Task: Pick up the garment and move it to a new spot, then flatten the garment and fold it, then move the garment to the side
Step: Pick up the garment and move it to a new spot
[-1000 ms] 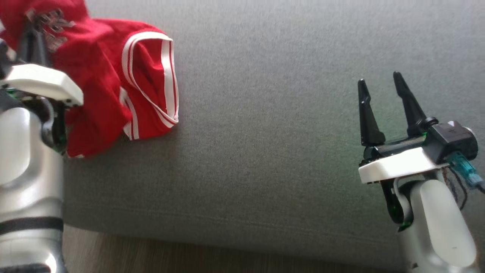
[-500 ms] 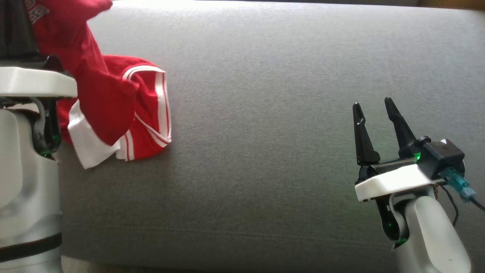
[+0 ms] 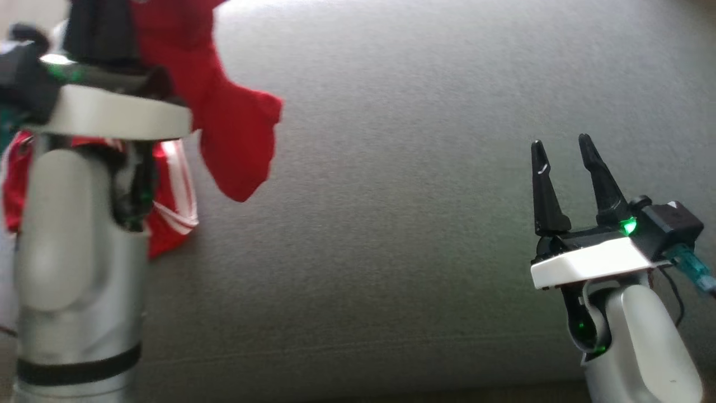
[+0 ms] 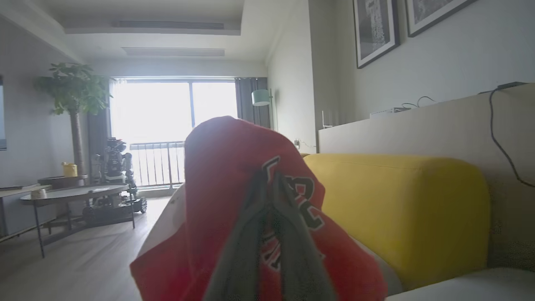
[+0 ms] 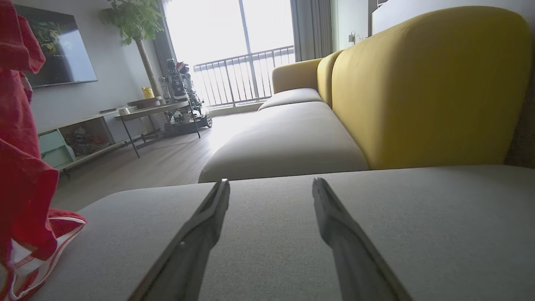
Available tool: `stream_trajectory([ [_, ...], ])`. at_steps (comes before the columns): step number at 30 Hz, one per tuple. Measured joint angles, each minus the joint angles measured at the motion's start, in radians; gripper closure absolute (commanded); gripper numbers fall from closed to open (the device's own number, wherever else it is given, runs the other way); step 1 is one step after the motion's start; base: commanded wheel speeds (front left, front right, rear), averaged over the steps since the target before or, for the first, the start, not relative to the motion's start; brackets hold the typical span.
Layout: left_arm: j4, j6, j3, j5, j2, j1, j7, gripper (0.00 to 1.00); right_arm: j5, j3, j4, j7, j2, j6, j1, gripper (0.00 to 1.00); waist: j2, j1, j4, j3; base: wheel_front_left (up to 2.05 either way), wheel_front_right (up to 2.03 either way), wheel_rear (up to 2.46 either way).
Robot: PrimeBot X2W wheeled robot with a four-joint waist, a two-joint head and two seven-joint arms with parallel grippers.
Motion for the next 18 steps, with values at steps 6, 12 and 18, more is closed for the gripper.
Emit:
stream_trajectory([
  [6,0.031,-0.011,-0.103,0.002,-0.058,-0.048,0.016,1.00,0.013,-0.019,-0.025,0.000,0.001,0.000,-0.027,0.00,0.0000,0.0000,-0.095,0.040,0.00,0.00,0.00],
  [12,0.142,-0.007,-0.209,0.002,-0.091,-0.051,0.016,1.00,0.025,-0.040,-0.054,0.000,0.001,0.000,-0.043,0.00,0.0000,0.0000,-0.200,0.090,0.00,0.00,0.00],
  [18,0.369,0.026,-0.296,0.038,-0.100,-0.109,0.001,1.00,0.061,-0.041,-0.081,0.000,0.001,0.000,-0.067,0.00,0.0000,0.0000,-0.292,0.158,0.00,0.00,0.00],
])
